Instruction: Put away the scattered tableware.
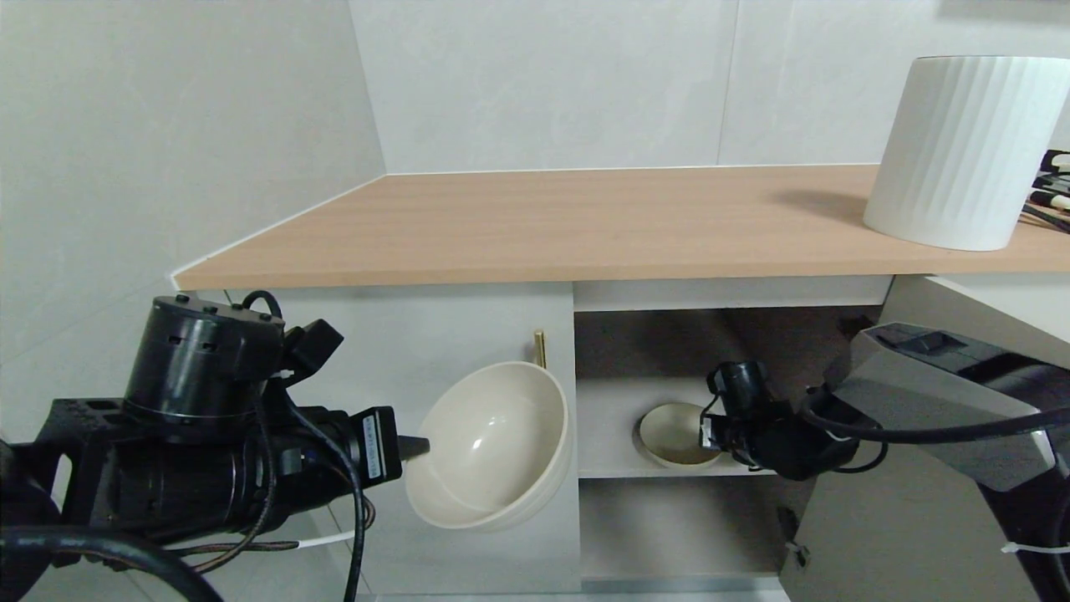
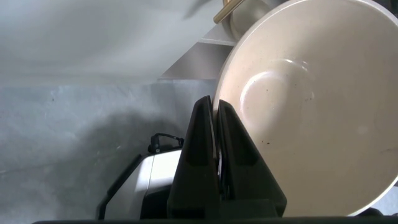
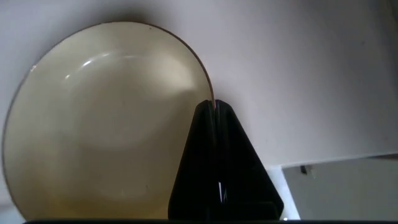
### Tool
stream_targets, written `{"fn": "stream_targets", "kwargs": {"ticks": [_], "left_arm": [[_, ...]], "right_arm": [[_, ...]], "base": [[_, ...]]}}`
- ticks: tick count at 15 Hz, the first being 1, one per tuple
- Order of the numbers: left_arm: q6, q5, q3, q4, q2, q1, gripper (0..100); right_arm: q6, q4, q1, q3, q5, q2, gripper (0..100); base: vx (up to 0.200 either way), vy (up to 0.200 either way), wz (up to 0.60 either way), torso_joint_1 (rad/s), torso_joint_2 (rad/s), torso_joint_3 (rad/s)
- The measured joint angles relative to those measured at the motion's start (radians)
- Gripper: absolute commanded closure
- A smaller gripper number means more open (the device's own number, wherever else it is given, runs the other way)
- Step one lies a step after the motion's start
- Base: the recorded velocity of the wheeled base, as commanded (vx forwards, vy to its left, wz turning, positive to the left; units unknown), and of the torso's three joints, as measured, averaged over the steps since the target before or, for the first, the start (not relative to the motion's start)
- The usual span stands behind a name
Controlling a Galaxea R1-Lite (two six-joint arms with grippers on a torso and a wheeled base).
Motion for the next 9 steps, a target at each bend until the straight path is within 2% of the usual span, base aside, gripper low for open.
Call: {"fn": "stream_targets", "kwargs": {"ticks": [9], "left_arm": [[0.000, 0.000, -0.002, 0.000, 0.004, 0.001, 100]], "right_arm": [[0.014, -0.002, -0.007, -0.048, -0.020, 0.028, 100]], "base": [[0.000, 0.000, 0.00, 0.000, 0.00, 0.000]]}}
